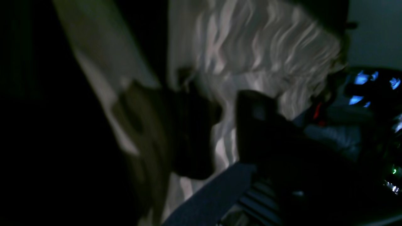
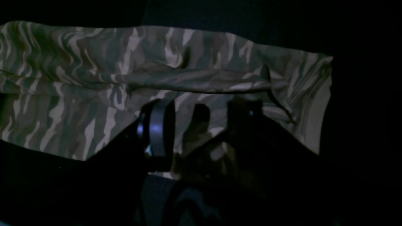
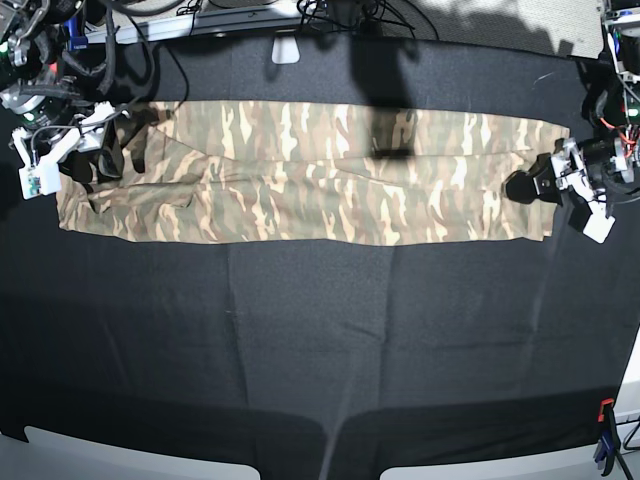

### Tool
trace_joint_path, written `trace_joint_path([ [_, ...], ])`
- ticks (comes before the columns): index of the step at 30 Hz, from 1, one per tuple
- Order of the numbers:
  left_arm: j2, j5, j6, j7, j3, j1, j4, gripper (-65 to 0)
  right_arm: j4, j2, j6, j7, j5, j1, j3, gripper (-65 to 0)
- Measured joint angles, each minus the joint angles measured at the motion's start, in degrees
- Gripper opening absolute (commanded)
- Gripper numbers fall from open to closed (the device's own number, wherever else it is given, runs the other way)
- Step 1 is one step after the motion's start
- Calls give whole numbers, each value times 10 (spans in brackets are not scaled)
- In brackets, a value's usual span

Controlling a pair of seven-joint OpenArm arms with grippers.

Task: Layout the t-shirt on the table in an organized manner, then fold the t-shirt properly
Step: 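Grasp the strip end nearest the left gripper with the left gripper, then lift the strip end with the left gripper and fold it toward the middle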

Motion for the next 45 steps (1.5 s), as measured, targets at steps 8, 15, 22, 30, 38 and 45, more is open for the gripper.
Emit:
trace_joint_path([
  [8, -1, 9, 0, -29, 1, 2, 0, -650, 0, 0, 0, 0, 0, 0, 0, -369],
  [15, -34, 41, -1, -42, 1, 0, 0, -650, 0, 0, 0, 0, 0, 0, 0, -369],
  [22, -65, 116, 30, -110, 1, -1, 1, -650, 0, 0, 0, 0, 0, 0, 0, -369],
  [30, -82, 191, 34, -111, 1, 0, 76, -650, 0, 0, 0, 0, 0, 0, 0, -369],
  [38, -76, 197, 78, -90, 1, 1, 159, -650, 0, 0, 0, 0, 0, 0, 0, -369],
  [45, -16, 156, 76, -20, 0, 5, 259, -650, 0, 0, 0, 0, 0, 0, 0, -369],
])
